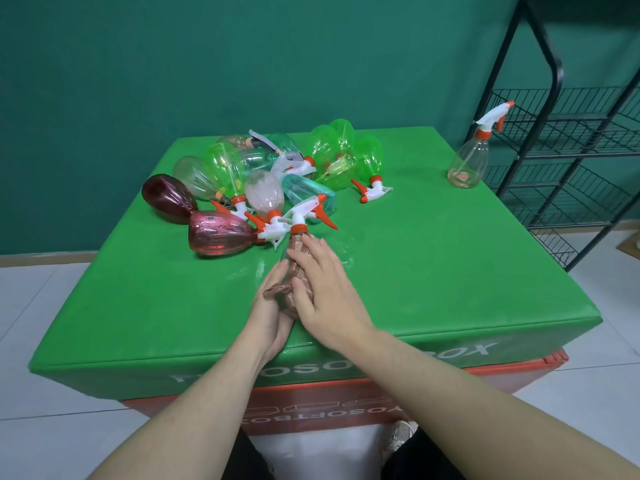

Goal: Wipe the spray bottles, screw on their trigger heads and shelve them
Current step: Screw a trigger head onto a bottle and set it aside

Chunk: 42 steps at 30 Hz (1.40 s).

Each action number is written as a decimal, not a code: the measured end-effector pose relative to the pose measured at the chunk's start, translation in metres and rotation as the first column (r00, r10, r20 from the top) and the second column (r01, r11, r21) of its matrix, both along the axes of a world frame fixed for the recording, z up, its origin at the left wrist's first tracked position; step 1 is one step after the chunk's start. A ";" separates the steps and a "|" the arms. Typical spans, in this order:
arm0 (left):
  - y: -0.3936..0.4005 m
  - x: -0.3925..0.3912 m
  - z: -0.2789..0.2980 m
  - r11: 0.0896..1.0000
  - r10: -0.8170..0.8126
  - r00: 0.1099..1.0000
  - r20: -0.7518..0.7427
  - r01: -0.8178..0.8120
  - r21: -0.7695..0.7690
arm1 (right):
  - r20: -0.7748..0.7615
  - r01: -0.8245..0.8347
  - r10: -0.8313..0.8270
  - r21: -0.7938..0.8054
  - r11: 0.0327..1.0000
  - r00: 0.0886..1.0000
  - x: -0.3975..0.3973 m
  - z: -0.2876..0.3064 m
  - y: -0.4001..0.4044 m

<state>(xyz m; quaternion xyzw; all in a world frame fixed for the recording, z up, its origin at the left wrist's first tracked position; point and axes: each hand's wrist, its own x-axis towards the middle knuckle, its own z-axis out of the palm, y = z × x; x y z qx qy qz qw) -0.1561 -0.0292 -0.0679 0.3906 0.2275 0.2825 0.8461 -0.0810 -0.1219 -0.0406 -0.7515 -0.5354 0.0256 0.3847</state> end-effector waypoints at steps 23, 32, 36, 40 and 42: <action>-0.001 0.000 0.000 0.993 0.037 0.999 -0.026 -0.040 -0.114 | 0.147 -0.024 0.024 -0.008 1.000 0.989 0.006 0.003 0.005; -0.001 -0.006 0.004 0.975 0.060 0.996 -0.071 -0.073 -0.209 | 0.285 -0.087 0.104 -0.072 0.994 0.953 -0.013 -0.023 -0.017; 0.001 -0.003 -0.002 0.989 0.088 0.994 -0.069 -0.095 -0.109 | 0.291 -0.109 0.121 -0.058 0.992 0.949 -0.011 -0.024 -0.022; 0.002 -0.002 -0.005 0.992 0.087 0.995 -0.043 -0.091 -0.083 | 0.198 -0.115 0.114 -0.008 0.993 0.974 -0.009 -0.021 -0.022; 0.003 -0.002 -0.005 0.993 0.069 0.997 -0.043 -0.073 -0.094 | 0.143 -0.104 0.103 0.001 0.995 0.984 -0.009 -0.016 -0.020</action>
